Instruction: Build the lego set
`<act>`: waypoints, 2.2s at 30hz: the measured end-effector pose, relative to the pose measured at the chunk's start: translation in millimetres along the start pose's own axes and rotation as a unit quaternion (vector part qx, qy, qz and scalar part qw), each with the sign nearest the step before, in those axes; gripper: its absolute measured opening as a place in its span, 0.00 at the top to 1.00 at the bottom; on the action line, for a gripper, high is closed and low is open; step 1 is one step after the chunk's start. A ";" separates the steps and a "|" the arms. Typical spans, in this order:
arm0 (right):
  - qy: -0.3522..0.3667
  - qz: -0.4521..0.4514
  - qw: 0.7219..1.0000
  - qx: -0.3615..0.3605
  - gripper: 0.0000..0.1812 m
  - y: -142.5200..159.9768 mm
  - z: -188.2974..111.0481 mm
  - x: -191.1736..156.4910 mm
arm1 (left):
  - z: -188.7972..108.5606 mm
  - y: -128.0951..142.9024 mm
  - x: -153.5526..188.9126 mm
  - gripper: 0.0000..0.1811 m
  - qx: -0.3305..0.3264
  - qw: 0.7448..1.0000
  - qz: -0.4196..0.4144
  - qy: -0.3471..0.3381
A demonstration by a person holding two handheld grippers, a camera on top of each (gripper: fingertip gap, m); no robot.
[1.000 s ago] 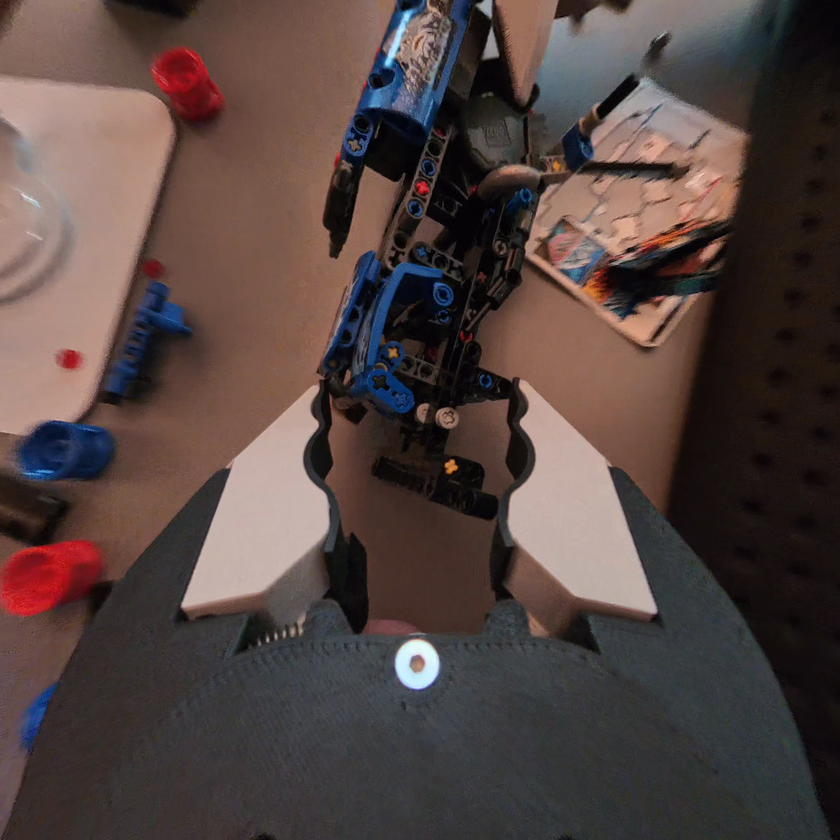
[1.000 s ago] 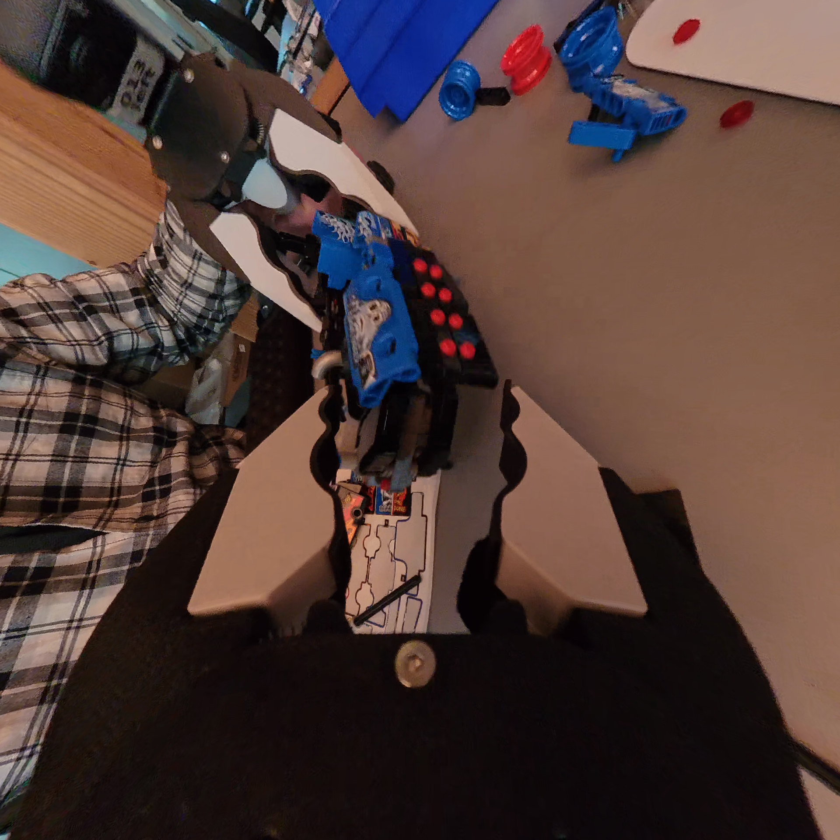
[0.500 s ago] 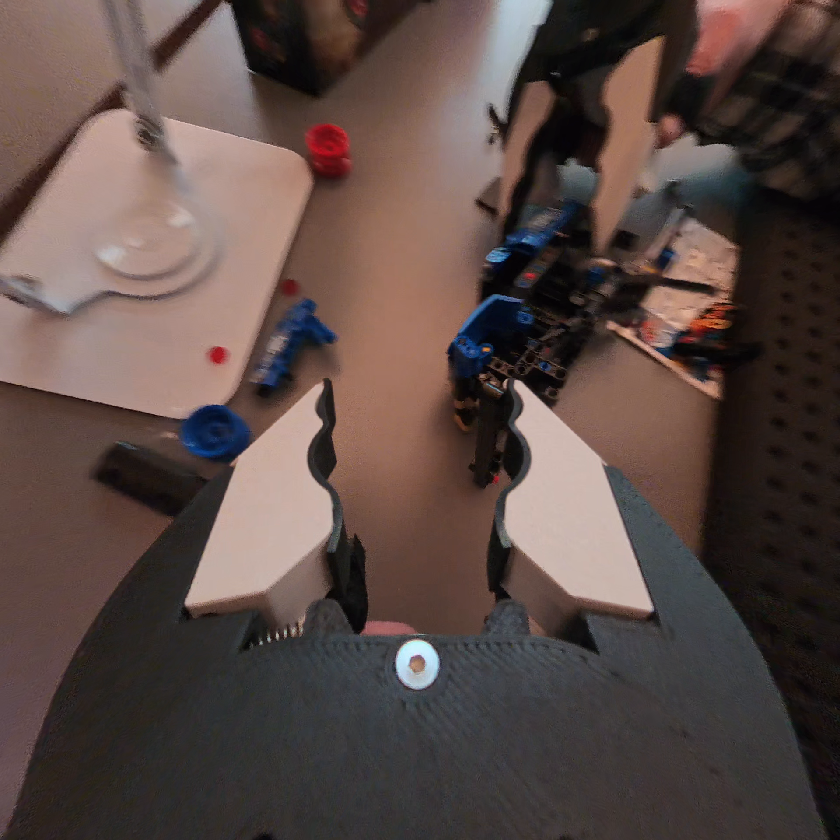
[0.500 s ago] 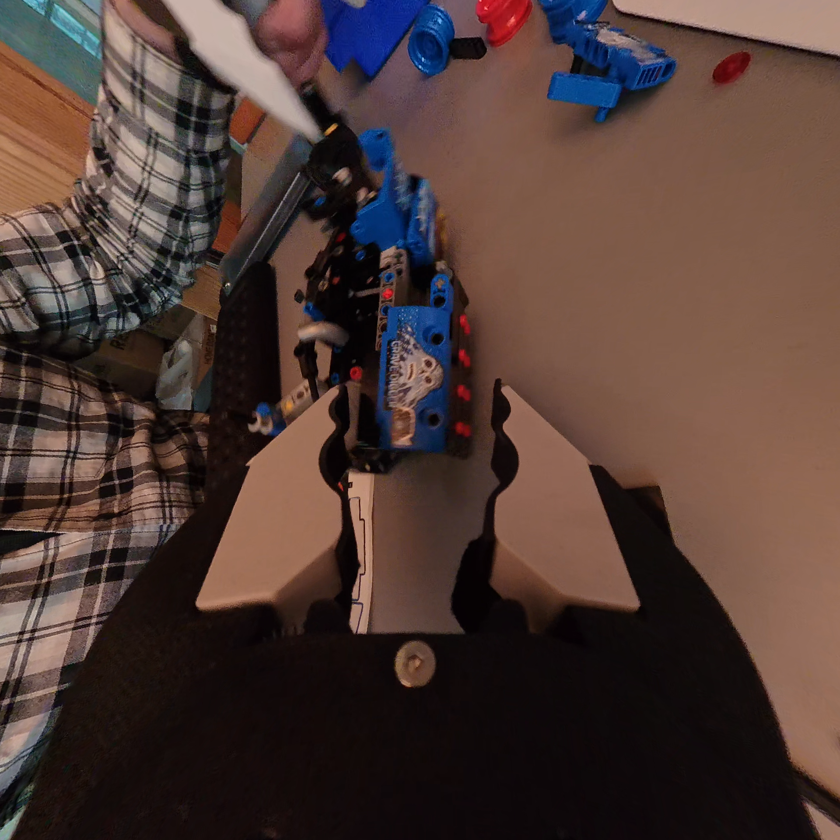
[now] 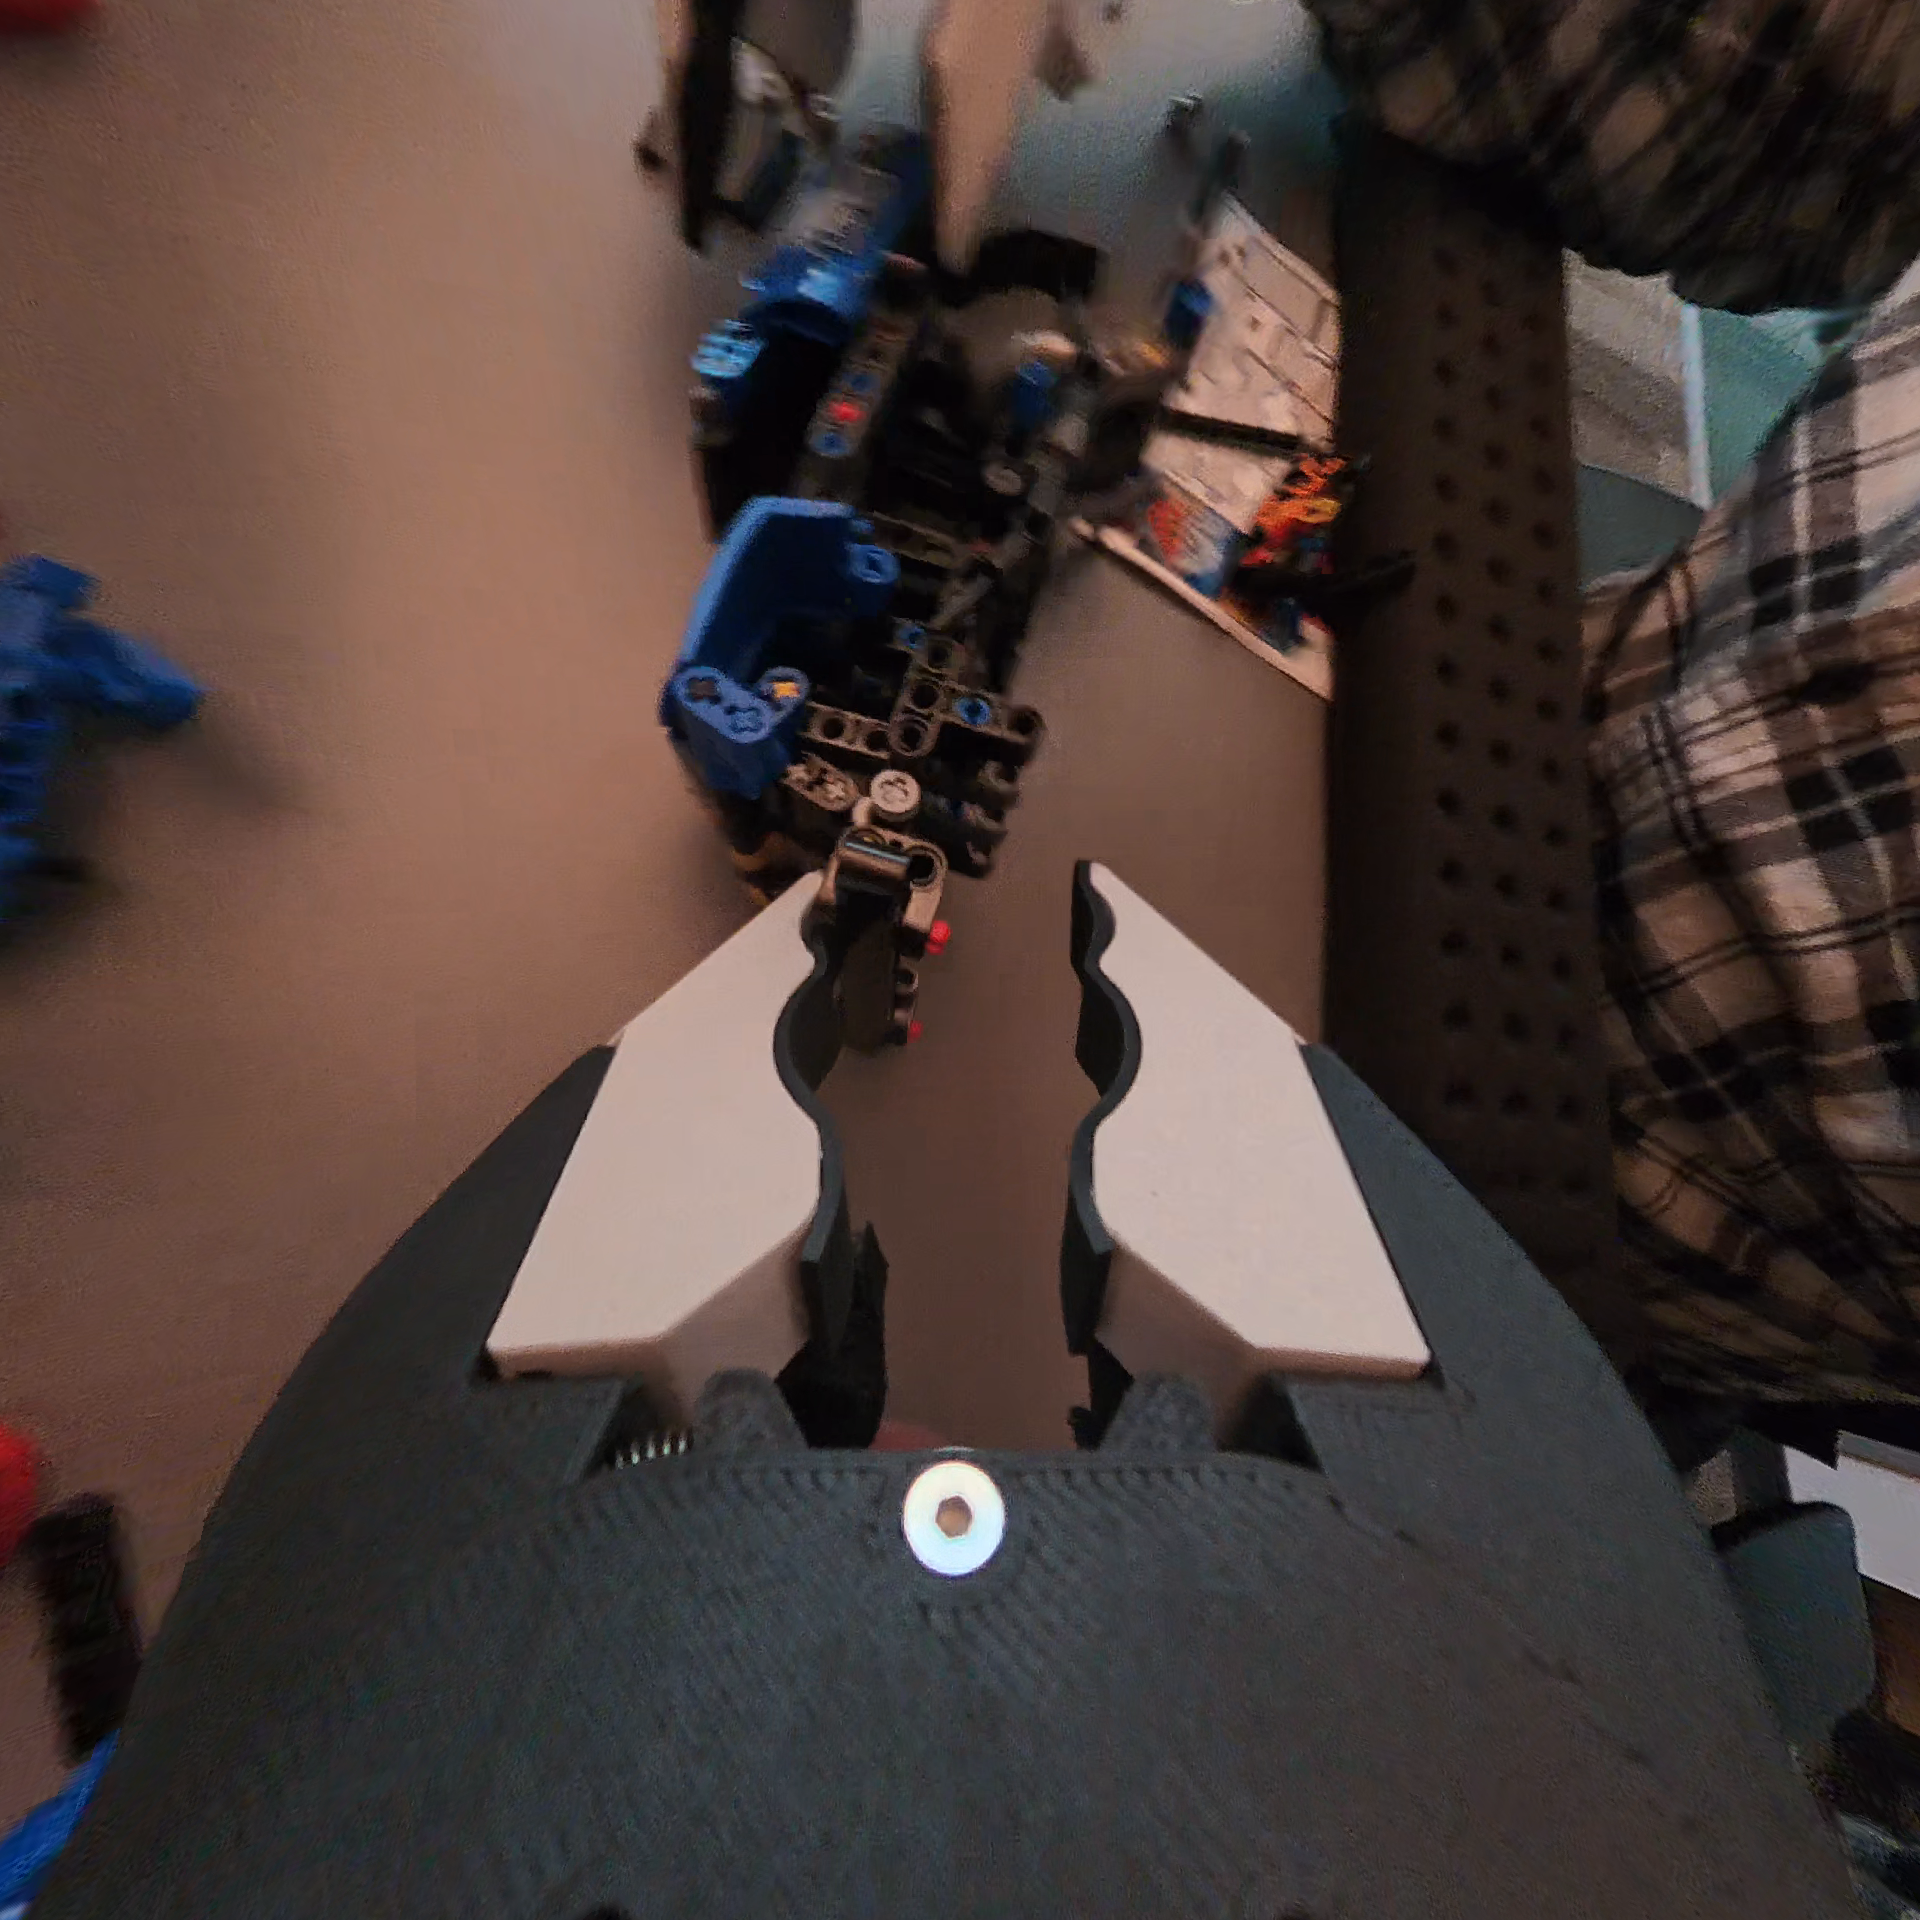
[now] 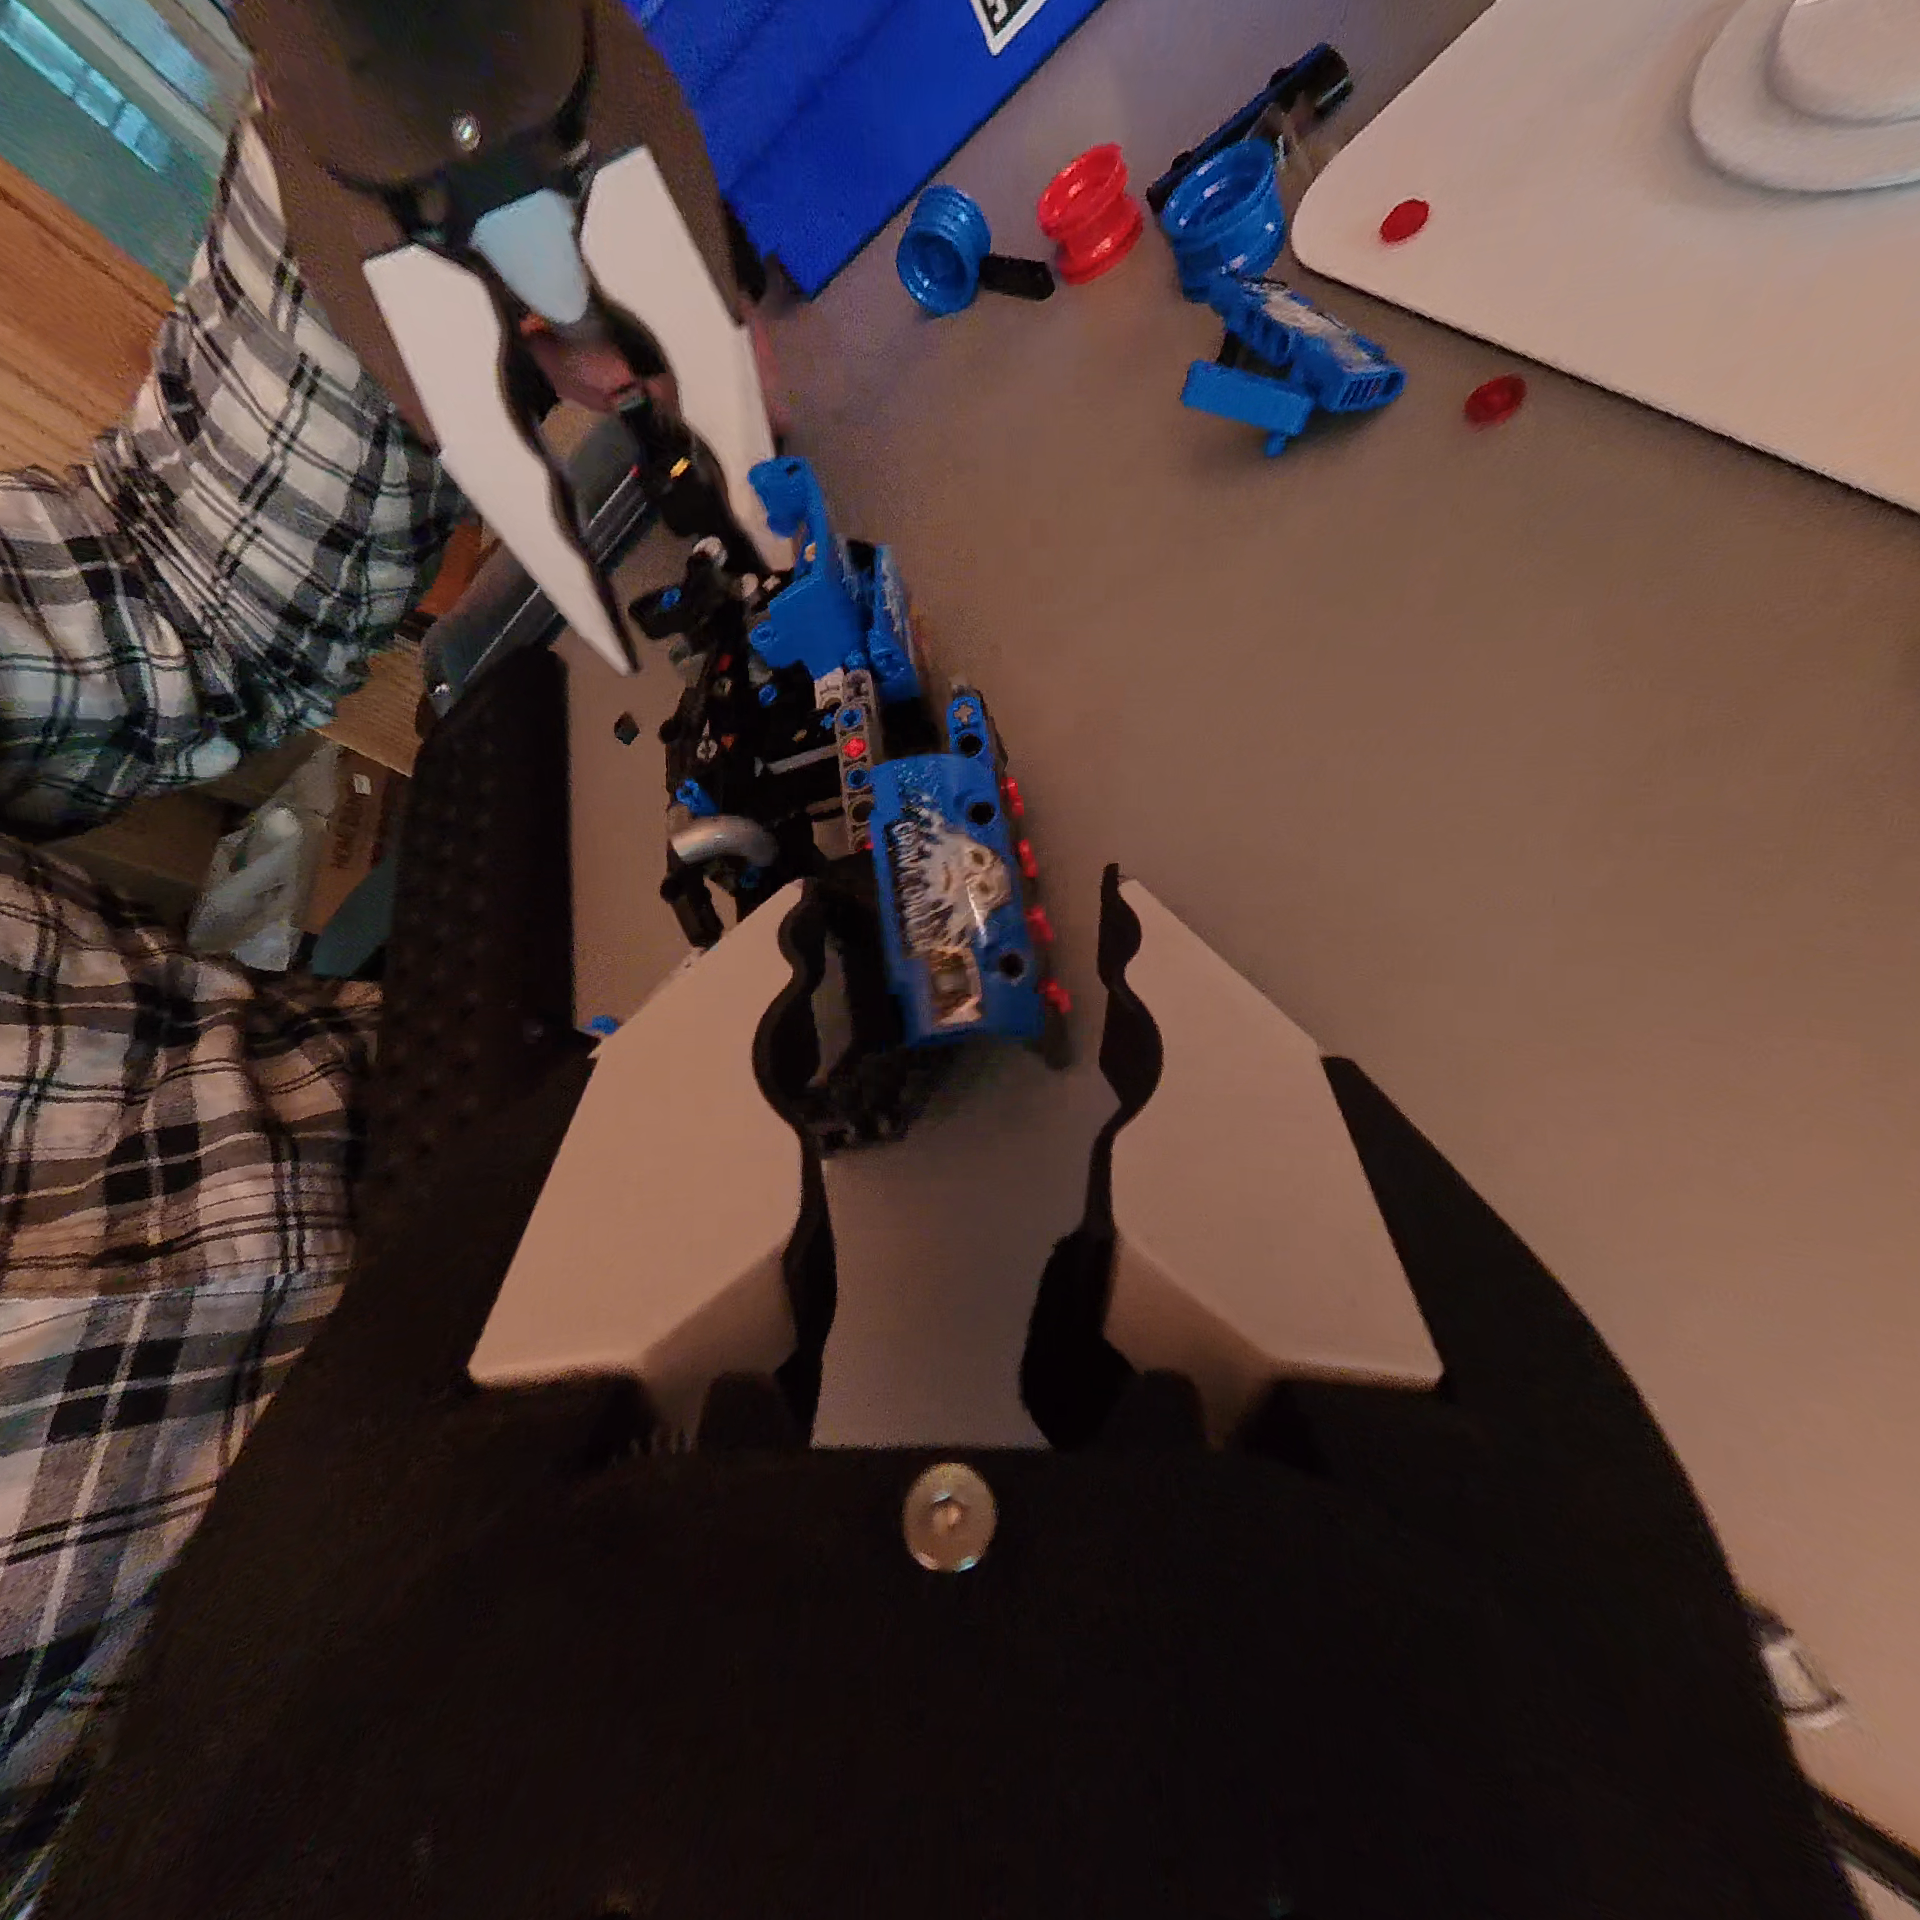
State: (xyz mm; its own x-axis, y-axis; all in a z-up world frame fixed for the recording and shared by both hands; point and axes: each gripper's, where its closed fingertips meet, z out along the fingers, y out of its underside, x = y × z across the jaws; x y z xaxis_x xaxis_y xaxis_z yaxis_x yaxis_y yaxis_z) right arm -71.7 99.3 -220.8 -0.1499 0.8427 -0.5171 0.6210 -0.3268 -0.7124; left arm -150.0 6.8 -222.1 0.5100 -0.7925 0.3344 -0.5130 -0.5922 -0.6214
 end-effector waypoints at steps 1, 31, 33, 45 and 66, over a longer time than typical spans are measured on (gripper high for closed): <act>-0.002 -0.002 1.000 -0.001 0.72 0.0 0.1 -0.5 | 1.1 5.2 9.9 0.74 -0.005 1.000 0.004 0.005; 0.028 -0.028 0.998 0.041 0.73 -11.2 -14.4 9.6 | -8.4 -24.6 -166.5 0.96 -0.047 0.934 0.120 -0.334; 0.030 -0.027 0.998 0.049 0.74 -13.7 -16.6 10.0 | -7.8 -33.3 -156.7 0.96 -0.003 0.950 0.089 -0.300; 0.017 -0.072 0.975 0.208 0.79 -92.8 -38.6 -29.9 | -23.8 -126.1 -34.2 0.97 0.274 0.962 0.000 0.015; 0.299 -0.304 0.897 0.116 0.97 -89.5 -44.2 -18.4 | -49.8 -160.0 -22.3 0.80 0.215 0.945 0.136 -0.208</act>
State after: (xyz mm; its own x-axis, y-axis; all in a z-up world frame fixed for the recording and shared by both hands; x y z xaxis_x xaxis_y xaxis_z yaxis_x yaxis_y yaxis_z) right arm -90.5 132.0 -126.6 0.0762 0.9514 0.2984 0.3780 0.2494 -0.8916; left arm -113.6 111.9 -94.8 0.6725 -0.7285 -0.1307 -0.3824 -0.1907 -0.9041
